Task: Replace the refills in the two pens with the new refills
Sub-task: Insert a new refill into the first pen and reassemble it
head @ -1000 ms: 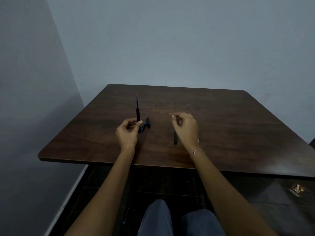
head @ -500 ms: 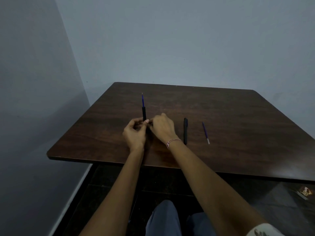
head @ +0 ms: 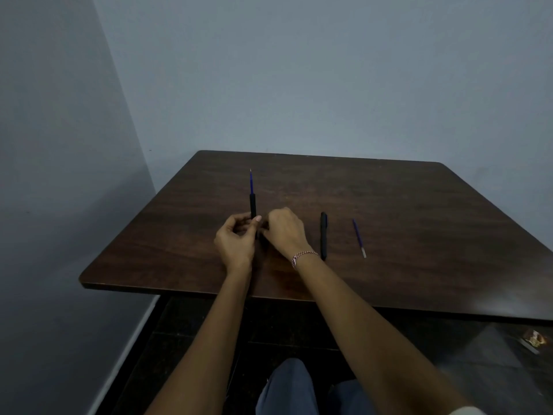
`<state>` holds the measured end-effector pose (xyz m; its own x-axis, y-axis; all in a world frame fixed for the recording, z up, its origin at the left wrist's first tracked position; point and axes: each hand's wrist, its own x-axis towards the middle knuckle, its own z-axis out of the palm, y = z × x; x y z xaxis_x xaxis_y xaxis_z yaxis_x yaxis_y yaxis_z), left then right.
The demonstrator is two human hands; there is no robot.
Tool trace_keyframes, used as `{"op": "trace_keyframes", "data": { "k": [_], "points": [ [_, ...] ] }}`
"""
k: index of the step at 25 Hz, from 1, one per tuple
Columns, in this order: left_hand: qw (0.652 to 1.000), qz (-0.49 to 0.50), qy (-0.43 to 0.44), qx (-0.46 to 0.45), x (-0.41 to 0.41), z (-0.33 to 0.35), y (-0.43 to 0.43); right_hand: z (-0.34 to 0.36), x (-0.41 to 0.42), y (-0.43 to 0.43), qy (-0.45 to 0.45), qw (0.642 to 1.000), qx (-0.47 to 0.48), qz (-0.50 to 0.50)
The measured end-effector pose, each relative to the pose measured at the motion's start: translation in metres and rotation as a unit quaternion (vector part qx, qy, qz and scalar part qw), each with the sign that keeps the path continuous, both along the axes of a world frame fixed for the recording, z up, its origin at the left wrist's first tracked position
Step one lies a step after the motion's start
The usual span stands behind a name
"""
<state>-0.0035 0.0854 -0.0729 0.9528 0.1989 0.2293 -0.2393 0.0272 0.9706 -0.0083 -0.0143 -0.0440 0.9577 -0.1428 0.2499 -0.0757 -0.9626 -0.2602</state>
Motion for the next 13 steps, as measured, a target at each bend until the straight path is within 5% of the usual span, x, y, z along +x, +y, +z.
{"op": "trace_keyframes", "data": {
  "k": [4, 8, 13],
  "points": [
    [1.000, -0.006, -0.007, 0.021, 0.000, 0.000, -0.001, -0.003, -0.001, -0.011, -0.030, 0.989, 0.141, -0.019],
    [0.998, -0.026, -0.024, 0.057, -0.002, 0.000, -0.004, -0.002, -0.015, -0.035, -0.125, 0.929, 0.347, -0.022],
    [0.995, -0.041, -0.020, 0.085, -0.005, 0.002, -0.006, -0.007, -0.037, -0.076, -0.236, 0.875, 0.421, -0.034]
  ]
}}
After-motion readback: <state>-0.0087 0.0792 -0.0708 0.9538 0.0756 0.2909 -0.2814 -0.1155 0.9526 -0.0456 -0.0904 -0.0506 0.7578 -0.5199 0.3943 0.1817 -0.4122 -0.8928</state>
